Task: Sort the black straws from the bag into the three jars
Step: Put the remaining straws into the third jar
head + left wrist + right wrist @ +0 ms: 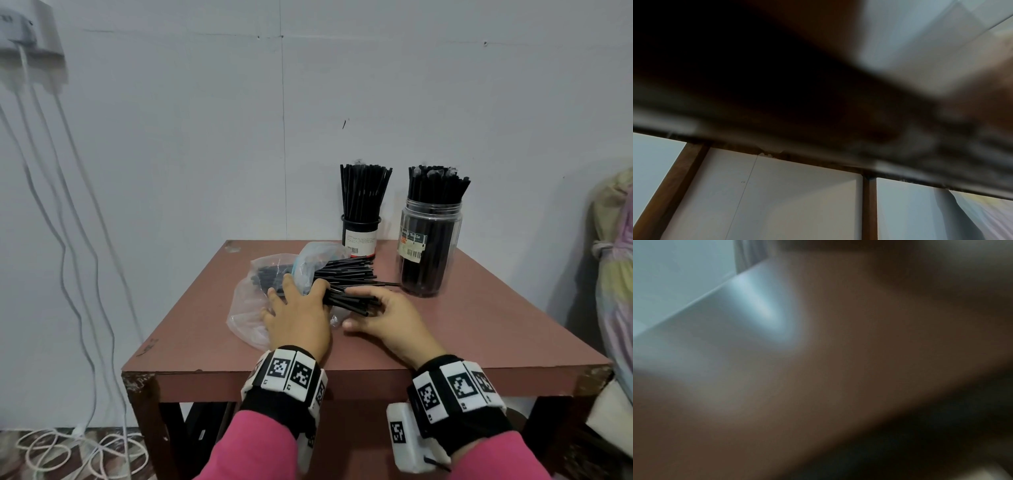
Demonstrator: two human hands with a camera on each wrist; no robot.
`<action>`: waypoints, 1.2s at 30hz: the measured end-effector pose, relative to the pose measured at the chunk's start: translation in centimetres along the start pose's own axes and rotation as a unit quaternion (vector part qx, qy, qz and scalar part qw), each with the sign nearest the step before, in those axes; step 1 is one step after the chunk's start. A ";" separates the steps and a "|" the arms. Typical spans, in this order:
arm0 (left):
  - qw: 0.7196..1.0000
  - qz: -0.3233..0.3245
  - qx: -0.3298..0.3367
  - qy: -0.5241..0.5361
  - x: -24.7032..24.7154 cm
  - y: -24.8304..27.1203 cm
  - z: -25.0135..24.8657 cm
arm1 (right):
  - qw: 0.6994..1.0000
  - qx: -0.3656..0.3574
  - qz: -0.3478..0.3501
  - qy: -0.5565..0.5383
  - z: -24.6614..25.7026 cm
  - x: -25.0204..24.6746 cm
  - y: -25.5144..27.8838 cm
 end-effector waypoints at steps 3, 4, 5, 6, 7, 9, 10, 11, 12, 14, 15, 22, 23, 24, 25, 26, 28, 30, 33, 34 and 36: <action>1.000 0.003 0.007 -0.009 0.0 0.0 0.0 | 0.999 -0.012 0.032 -0.001 0.3 0.5 -0.1; 1.000 0.005 0.008 -0.012 0.0 0.0 0.0 | 0.999 -0.005 0.033 -0.037 0.3 0.6 -0.2; 1.000 0.006 0.010 -0.014 0.0 0.0 0.0 | 0.997 0.001 0.033 -0.069 0.3 0.8 -0.2; 1.000 0.006 0.011 -0.015 0.1 0.0 0.0 | 0.996 -0.001 0.030 -0.085 0.4 0.9 -0.1; 1.000 0.005 0.012 -0.014 0.1 0.0 0.0 | 0.996 -0.006 0.025 -0.082 0.6 0.9 -0.1; 1.000 0.000 0.011 -0.009 0.2 -0.1 0.0 | 0.997 -0.017 0.004 -0.079 0.9 0.8 0.1; 1.000 -0.003 0.011 -0.006 0.3 -0.1 0.1 | 0.996 -0.020 -0.016 -0.088 1.0 0.6 0.1; 1.000 -0.005 0.009 -0.005 0.3 -0.1 0.1 | 0.995 -0.023 -0.041 -0.094 1.0 0.3 0.2; 1.000 -0.006 0.009 -0.004 0.3 -0.2 0.1 | 0.993 -0.028 -0.066 -0.094 1.1 0.0 0.2; 1.000 -0.008 0.010 0.000 0.3 -0.2 0.2 | 0.990 -0.041 -0.096 -0.091 1.3 -0.4 0.4; 1.000 -0.008 0.009 0.003 0.3 -0.2 0.1 | 0.989 -0.046 -0.099 -0.095 1.4 -0.5 0.4; 1.000 -0.016 0.005 -0.010 0.4 -0.3 0.1 | 0.965 -0.013 -0.166 -0.202 1.4 0.8 -0.4; 1.000 -0.016 0.005 -0.012 0.3 -0.3 0.1 | 0.965 -0.008 -0.168 -0.202 1.3 1.4 -0.4; 1.000 -0.014 0.007 -0.013 0.3 -0.3 0.1 | 0.968 -0.004 -0.171 -0.184 1.1 2.1 -0.5; 1.000 -0.010 0.009 -0.014 0.3 -0.3 0.1 | 0.971 -0.003 -0.177 -0.158 0.6 2.5 -0.6; 1.000 -0.008 0.010 -0.016 0.3 -0.3 0.1 | 0.973 0.000 -0.190 -0.133 0.2 2.8 -0.7; 1.000 -0.004 0.013 -0.021 0.3 -0.3 0.1 | 0.968 0.019 -0.232 -0.094 -0.4 2.6 -0.8; 1.000 -0.002 0.012 -0.020 0.4 -0.3 0.1 | 0.962 0.032 -0.258 -0.081 -0.3 2.2 -0.9; 1.000 -0.005 0.008 -0.011 0.5 -0.5 0.1 | 0.953 0.034 -0.290 -0.084 0.3 1.1 -1.0; 1.000 -0.005 0.006 -0.011 0.5 -0.5 0.1 | 0.948 0.039 -0.304 -0.083 0.4 0.5 -1.1; 1.000 0.001 0.000 -0.015 0.5 -0.5 0.2 | 0.941 0.052 -0.324 -0.083 0.4 -0.5 -1.3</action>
Point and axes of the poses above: each hand's wrist, its own y-axis away from the middle knuckle, its own x-axis out of the palm, z = x × y, the point moved 3 cm from there along -y, towards the middle knuckle, and after that the axes turned 12 degrees about -x, right-handed, at the moved point
